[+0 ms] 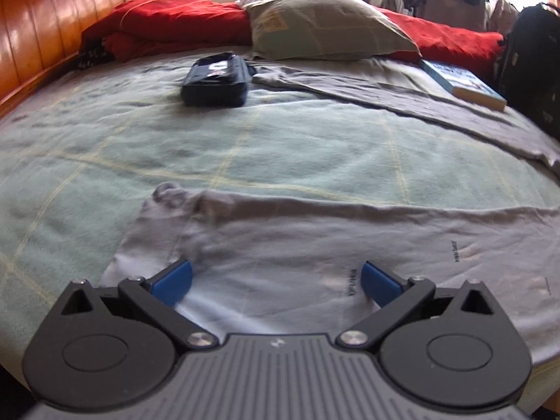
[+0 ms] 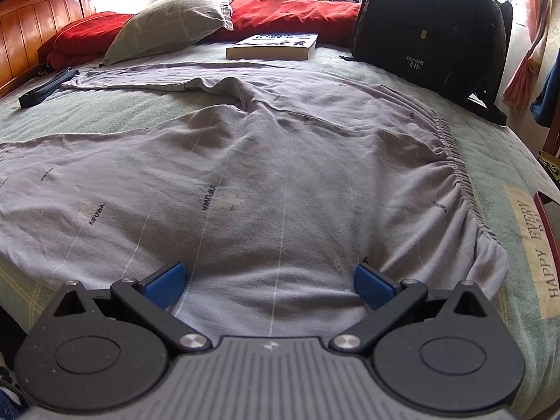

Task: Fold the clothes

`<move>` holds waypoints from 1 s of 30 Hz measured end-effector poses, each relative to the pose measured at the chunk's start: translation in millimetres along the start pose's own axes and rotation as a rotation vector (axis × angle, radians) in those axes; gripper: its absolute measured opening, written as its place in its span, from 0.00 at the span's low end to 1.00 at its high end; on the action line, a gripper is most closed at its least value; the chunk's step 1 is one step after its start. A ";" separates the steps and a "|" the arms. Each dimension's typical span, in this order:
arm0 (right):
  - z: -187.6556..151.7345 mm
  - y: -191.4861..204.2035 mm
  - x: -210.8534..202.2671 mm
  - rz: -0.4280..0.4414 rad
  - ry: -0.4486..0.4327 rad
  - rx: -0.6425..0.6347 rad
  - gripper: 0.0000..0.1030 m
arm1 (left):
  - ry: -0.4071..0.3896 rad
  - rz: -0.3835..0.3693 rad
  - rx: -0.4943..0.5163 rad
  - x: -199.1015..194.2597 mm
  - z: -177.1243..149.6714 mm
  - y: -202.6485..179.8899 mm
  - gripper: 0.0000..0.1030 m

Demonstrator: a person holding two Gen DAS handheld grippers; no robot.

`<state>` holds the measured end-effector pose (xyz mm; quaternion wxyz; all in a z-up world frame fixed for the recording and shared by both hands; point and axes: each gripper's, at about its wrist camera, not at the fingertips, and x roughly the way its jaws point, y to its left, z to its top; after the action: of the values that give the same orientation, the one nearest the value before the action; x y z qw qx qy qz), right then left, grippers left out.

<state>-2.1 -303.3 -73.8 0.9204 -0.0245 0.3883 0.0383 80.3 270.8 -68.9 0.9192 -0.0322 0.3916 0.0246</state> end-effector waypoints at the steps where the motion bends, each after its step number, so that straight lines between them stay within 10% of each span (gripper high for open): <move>1: 0.6 0.2 0.3 -0.001 0.002 0.000 1.00 | -0.010 0.011 0.001 -4.7 1.4 -3.5 0.99; 4: 0.0 1.6 0.5 -0.010 -0.005 0.003 1.00 | -0.053 0.018 0.024 -22.7 7.3 -25.3 0.99; 15: -6.3 3.2 -2.4 -0.020 -0.046 0.004 1.00 | -0.084 -0.342 0.337 -41.0 -8.5 -223.4 0.99; 24: -18.0 -17.5 -28.8 0.076 -0.030 -0.023 1.00 | -0.008 -0.244 0.353 -21.7 -44.8 -249.1 0.99; 30: 31.8 -60.8 -43.9 0.122 -0.155 0.059 1.00 | -0.054 -0.263 0.338 -49.3 -32.0 -268.3 0.99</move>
<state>-4.5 -363.8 -19.2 0.9440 0.0293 0.3177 0.0844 42.1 -0.1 -44.7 0.9170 0.0724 0.3578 -0.1606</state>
